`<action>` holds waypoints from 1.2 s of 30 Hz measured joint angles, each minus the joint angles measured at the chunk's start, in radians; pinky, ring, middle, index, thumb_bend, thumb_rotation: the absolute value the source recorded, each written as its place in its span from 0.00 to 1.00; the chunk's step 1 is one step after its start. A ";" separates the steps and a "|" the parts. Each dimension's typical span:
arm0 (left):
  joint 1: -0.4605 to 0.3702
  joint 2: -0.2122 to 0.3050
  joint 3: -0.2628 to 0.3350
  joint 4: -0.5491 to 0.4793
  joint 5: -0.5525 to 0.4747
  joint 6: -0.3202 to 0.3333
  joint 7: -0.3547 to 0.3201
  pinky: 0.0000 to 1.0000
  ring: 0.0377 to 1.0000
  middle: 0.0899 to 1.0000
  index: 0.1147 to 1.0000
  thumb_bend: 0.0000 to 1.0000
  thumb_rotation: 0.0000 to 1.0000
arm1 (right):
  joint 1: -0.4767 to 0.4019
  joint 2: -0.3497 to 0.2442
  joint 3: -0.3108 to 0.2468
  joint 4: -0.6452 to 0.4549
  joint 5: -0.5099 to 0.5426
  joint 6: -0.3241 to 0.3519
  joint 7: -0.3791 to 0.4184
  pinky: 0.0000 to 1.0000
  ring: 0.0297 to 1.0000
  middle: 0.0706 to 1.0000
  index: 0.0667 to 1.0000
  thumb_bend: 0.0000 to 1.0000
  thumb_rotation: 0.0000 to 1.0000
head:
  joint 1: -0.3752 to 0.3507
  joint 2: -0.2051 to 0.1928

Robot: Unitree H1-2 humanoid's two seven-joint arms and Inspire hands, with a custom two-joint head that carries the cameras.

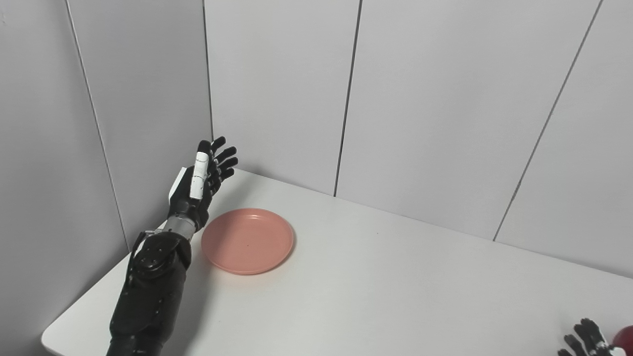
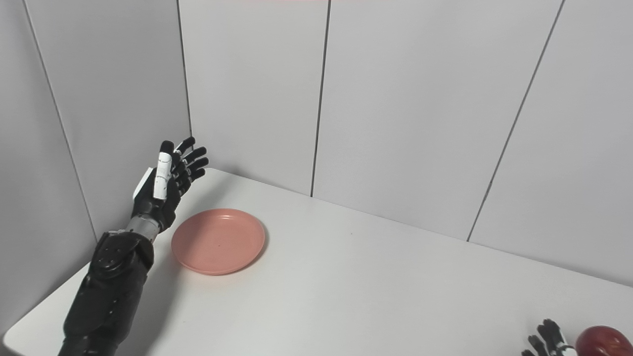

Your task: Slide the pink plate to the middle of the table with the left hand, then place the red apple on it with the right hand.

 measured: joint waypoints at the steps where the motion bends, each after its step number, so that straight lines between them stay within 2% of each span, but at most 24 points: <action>1: -0.008 0.000 0.009 0.020 -0.012 -0.001 0.000 0.91 0.87 0.89 0.91 0.91 0.97 | 0.000 0.000 0.001 0.000 0.000 0.000 0.000 0.96 0.97 0.98 0.98 0.89 1.00 | 0.000 0.002; 7: -0.046 0.011 0.026 0.120 -0.034 -0.012 -0.001 0.89 0.85 0.85 0.89 0.90 0.96 | 0.000 0.000 0.002 0.000 -0.004 -0.001 -0.001 0.99 0.99 1.00 0.99 0.85 1.00 | 0.000 0.005; 17: -0.088 0.053 0.003 0.280 -0.019 -0.085 -0.018 0.85 0.83 0.84 0.89 0.90 0.98 | 0.002 0.000 0.002 -0.004 -0.002 0.000 -0.003 0.97 0.97 0.98 0.97 0.87 1.00 | 0.000 0.014; 22: -0.108 0.066 -0.005 0.347 -0.016 -0.107 -0.027 0.87 0.85 0.83 0.88 0.87 0.99 | 0.003 -0.001 0.003 -0.004 -0.002 0.000 -0.002 0.97 0.97 0.99 0.97 0.87 1.00 | -0.002 0.023; 27: -0.108 0.074 -0.003 0.365 -0.018 -0.109 -0.043 0.85 0.85 0.82 0.89 0.86 1.00 | 0.004 -0.002 0.003 -0.008 -0.001 0.000 -0.003 0.95 0.96 0.98 0.95 0.88 1.00 | -0.003 0.029; 32: -0.108 0.097 0.010 0.422 -0.038 -0.112 -0.077 0.88 0.86 0.83 0.90 0.86 0.99 | 0.006 -0.002 0.004 -0.012 -0.003 0.000 -0.005 0.96 0.96 0.97 0.94 0.89 1.00 | -0.005 0.035; 36: -0.107 0.104 0.025 0.485 -0.056 -0.119 -0.095 0.88 0.85 0.83 0.90 0.82 0.99 | 0.009 -0.003 0.003 -0.013 0.001 0.000 -0.005 0.94 0.95 0.97 0.94 0.89 1.00 | -0.008 0.040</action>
